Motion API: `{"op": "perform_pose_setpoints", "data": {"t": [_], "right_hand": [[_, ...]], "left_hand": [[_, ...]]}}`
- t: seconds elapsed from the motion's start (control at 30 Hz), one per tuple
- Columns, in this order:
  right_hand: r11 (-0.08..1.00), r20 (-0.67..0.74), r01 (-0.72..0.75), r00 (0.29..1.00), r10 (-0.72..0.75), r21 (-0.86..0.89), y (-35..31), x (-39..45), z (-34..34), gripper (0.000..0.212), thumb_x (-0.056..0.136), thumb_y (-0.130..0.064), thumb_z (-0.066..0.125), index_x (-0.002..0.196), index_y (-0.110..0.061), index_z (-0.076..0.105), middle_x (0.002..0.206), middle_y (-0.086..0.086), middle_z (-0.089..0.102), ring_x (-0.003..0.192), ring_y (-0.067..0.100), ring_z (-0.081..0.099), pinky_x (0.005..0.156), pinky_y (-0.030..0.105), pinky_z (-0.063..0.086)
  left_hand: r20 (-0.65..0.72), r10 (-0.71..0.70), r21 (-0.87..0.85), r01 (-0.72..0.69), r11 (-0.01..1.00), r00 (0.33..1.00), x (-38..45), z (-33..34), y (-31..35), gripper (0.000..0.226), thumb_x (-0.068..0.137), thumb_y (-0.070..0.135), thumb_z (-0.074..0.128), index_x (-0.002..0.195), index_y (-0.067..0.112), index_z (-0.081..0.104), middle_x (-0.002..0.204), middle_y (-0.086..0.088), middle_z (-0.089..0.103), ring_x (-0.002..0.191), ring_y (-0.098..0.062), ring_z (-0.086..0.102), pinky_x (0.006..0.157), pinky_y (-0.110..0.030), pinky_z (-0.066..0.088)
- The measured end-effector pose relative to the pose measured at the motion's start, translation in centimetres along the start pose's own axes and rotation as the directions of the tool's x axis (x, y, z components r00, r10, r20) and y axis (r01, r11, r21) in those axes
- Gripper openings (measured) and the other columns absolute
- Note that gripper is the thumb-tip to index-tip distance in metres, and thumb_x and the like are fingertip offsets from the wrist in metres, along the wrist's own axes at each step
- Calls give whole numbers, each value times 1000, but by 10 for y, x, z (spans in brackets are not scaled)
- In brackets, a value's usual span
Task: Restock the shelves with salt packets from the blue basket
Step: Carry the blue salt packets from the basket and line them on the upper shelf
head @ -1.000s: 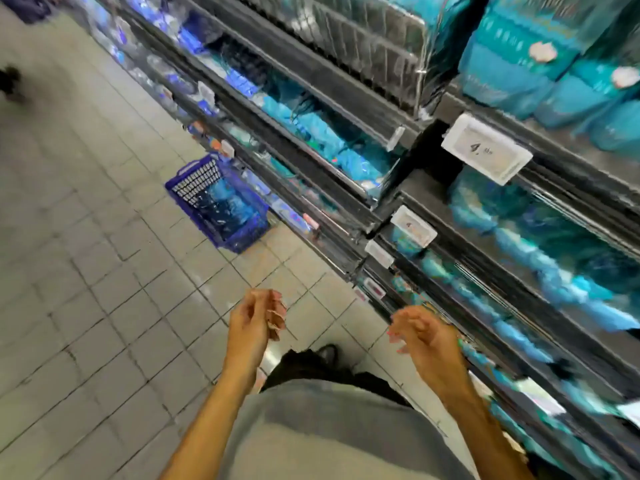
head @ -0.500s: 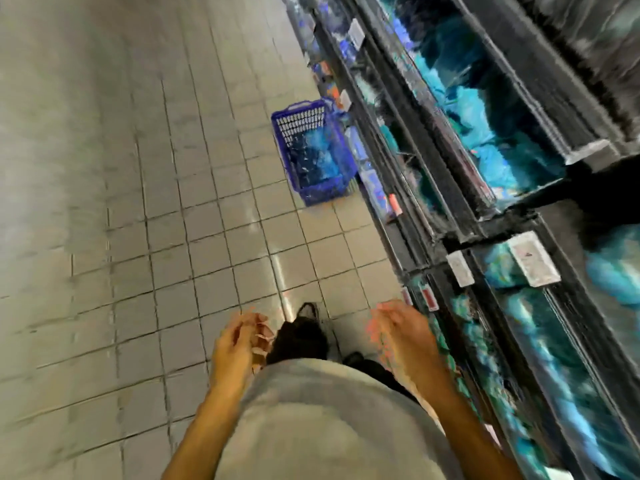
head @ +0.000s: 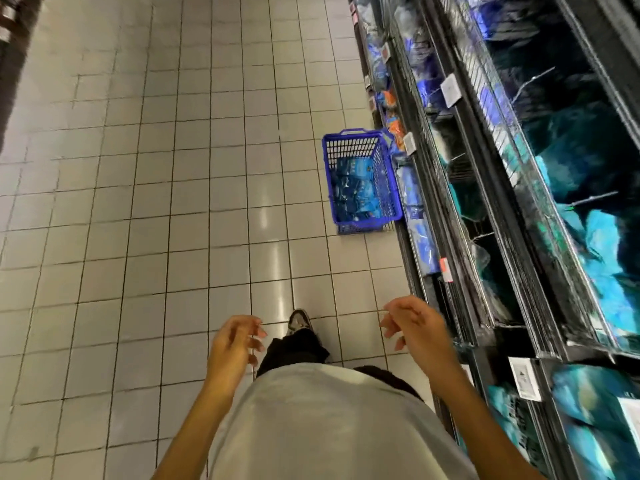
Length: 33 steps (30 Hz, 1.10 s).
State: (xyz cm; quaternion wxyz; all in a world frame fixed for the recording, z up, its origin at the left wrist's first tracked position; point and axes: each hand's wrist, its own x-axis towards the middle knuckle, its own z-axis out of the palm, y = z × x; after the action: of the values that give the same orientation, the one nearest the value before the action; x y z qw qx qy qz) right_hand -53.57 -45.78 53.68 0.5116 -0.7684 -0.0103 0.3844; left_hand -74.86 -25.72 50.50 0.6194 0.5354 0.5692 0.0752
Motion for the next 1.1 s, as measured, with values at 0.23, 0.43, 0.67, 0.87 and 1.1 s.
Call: {"op": "perform_pose_setpoints", "data": {"t": [0.23,0.43,0.67,0.87,1.1], "right_hand": [[994,-197,-91,975,102,65,-15,33,-4,14,97,-2,59,90,-7,69,70,9,72,62,22,63,50,30,43],[986,-313,-82,942,124,142,-30,62,-22,11,98,-3,58,94,-3,69,75,20,68,59,19,62,52,30,43],[986,-247,-104,960,133,127,-61,169,-44,11,100,-4,57,94,-1,66,79,25,69,62,23,63,48,29,46],[992,-142,-55,987,70,112,-123,268,-40,13,99,-6,57,90,-2,65,64,6,66,53,12,58,46,26,44],[987,-35,-27,999,33,159,-214,353,1,12,98,-2,58,90,-7,63,57,-2,64,49,11,56,42,17,40]], "left_hand": [[199,53,70,-68,995,979,90,31,95,25,107,16,45,99,10,67,85,-11,69,65,-19,63,52,-26,47],[283,97,126,-137,983,954,156,72,168,28,108,18,42,98,11,67,82,-5,68,65,-15,61,54,-28,45],[234,53,197,-100,975,971,217,118,228,28,108,21,42,99,11,67,77,3,71,68,-15,63,57,-28,48],[123,32,183,-55,982,992,244,131,266,29,108,21,41,102,7,67,86,-8,70,64,-13,65,51,-21,50],[45,-13,88,9,996,999,291,130,307,40,110,29,36,105,3,66,92,-19,69,75,-26,63,61,-32,49]]}}
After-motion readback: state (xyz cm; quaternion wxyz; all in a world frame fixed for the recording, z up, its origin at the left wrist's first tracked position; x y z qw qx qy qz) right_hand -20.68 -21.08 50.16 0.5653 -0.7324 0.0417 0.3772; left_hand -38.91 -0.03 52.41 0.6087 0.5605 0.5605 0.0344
